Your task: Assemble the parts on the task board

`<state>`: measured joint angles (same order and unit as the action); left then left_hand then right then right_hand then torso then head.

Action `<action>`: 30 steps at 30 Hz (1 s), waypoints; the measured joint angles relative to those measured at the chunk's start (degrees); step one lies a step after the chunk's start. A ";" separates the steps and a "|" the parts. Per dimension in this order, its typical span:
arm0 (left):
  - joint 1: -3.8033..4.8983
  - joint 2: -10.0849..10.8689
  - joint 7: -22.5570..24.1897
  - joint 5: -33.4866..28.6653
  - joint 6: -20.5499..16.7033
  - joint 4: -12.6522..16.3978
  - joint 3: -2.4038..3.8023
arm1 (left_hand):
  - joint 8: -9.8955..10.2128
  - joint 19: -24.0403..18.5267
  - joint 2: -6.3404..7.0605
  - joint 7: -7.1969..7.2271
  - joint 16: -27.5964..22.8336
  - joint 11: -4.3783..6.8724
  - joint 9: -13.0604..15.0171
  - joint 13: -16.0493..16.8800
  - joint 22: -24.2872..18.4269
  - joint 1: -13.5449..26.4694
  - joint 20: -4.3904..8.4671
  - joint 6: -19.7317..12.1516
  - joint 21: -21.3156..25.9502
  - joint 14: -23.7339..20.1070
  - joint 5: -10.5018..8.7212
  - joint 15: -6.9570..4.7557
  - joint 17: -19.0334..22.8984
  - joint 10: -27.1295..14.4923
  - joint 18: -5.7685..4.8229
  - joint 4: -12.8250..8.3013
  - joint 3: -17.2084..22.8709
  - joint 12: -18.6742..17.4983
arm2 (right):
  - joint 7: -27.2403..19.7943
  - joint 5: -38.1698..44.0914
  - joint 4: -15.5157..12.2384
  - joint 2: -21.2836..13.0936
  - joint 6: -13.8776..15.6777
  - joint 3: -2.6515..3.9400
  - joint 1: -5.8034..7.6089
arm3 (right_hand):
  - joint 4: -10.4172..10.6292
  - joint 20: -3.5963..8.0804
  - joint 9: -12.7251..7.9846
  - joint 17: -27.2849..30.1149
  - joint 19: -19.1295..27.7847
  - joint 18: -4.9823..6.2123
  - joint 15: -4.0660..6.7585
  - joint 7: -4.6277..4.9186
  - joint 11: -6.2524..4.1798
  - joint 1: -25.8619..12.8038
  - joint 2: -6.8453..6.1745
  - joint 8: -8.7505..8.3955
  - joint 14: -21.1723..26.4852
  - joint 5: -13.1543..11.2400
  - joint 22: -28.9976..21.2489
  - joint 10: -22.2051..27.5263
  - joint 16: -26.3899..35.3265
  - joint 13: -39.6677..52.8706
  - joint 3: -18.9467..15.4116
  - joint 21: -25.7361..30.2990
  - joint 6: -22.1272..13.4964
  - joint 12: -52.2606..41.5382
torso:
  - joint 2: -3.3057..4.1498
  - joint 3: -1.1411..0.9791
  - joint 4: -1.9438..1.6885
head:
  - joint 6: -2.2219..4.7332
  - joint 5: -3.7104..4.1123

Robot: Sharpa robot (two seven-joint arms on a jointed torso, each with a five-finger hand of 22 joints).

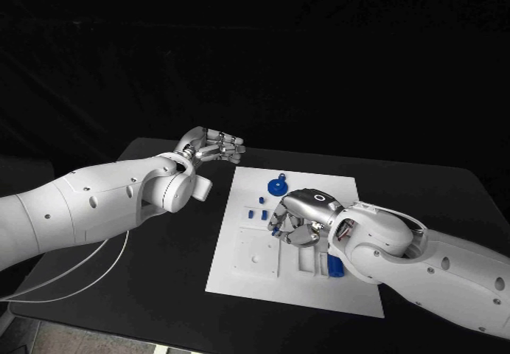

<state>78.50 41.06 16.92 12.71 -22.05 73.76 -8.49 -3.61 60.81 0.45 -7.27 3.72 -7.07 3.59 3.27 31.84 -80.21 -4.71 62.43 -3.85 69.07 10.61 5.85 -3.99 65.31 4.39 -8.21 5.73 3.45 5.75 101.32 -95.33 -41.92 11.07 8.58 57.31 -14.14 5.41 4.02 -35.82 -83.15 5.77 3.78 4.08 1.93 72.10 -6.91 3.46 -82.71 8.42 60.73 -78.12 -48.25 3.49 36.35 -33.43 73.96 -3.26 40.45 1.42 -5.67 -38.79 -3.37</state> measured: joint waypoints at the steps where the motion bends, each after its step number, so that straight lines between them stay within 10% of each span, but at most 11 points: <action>1: 0.00 -0.02 0.02 -0.03 -0.01 0.02 0.00 | 0.00 0.00 0.00 0.00 0.00 0.00 0.00 0.00 0.00 0.00 0.00 0.00 0.00 0.00 0.00 0.00 0.00 0.00 0.00 0.00 0.00 0.00 | 0.06 0.41 0.03 0.07 -0.09 -0.17 -0.11 | 0.00 0.00 0.00 0.00 0.00 0.01 0.00 0.00 0.00 0.00 0.00 0.00 0.00 0.00 0.01 0.00 0.00 0.00 0.00 0.00 0.00 -0.01 | 0.01 -0.02 0.01 | -0.08 -0.07; 30: 0.00 0.15 0.10 -0.26 -0.02 0.74 0.00 | 0.00 0.00 0.00 0.00 0.00 0.00 0.00 0.00 0.32 0.00 0.00 0.00 0.00 -0.20 0.00 0.20 -0.01 0.00 0.00 -0.16 -0.16 0.00 | 1.27 7.00 2.38 3.04 -0.16 -1.93 -1.73 | -0.27 -0.10 -0.03 0.06 -0.50 0.03 -0.03 0.03 -0.04 0.08 0.04 -0.03 -0.01 -0.04 0.96 0.04 0.00 0.01 0.11 0.83 -0.03 0.07 | 0.10 -0.07 -0.04 | -1.21 -0.74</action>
<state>78.50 41.21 17.02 12.46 -22.07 74.51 -8.49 -3.61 60.81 0.45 -7.27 3.71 -7.07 3.59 3.27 32.16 -80.21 -4.70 62.43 -3.85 68.87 10.61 6.05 -3.99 65.31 4.39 -8.37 5.57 3.45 7.02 108.32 -92.95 -38.88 10.92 6.65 55.58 -14.41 5.31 3.99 -35.76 -83.65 5.80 3.75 4.11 1.88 72.18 -6.87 3.43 -82.72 8.38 61.69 -78.08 -48.25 3.50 36.46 -32.60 73.93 -3.19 40.56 1.35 -5.71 -40.00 -4.10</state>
